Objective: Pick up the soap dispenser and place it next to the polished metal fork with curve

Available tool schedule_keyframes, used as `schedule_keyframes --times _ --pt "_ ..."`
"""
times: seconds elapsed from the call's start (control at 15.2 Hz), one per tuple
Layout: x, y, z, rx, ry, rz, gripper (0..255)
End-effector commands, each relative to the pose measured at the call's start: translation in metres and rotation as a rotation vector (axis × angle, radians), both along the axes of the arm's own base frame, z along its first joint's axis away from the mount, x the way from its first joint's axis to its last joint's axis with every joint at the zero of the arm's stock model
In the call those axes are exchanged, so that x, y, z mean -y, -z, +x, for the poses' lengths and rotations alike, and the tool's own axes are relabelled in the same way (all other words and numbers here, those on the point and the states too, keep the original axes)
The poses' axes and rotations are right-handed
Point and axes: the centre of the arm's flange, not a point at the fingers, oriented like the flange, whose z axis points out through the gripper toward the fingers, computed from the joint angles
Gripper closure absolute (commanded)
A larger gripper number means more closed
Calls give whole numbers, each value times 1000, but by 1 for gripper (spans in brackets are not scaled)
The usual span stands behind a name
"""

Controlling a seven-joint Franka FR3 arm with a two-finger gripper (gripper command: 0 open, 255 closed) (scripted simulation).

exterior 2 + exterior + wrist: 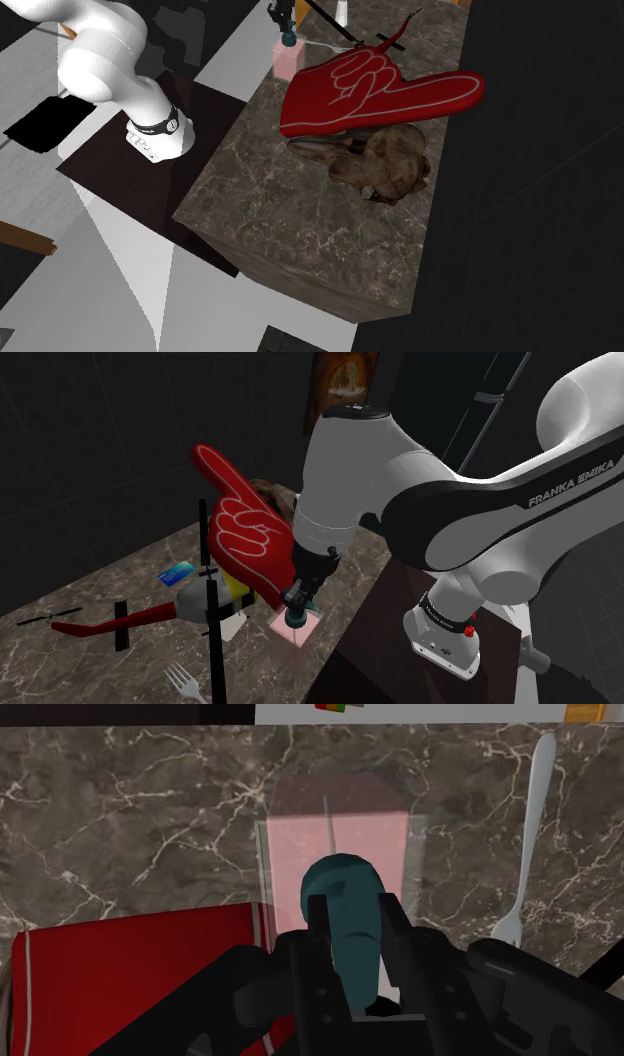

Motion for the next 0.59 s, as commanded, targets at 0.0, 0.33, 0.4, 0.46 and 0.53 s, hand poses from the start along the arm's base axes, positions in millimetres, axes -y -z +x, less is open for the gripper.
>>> schedule_keyframes --times 0.0,0.33,0.4,0.46,0.53 --pt "2 10 0 -4 1 -5 255" --pt "2 10 0 -4 1 -5 255" --pt "2 10 0 -4 1 -5 255" --pt "2 10 0 -4 1 -5 255" --pt "2 12 0 -4 1 -5 0"
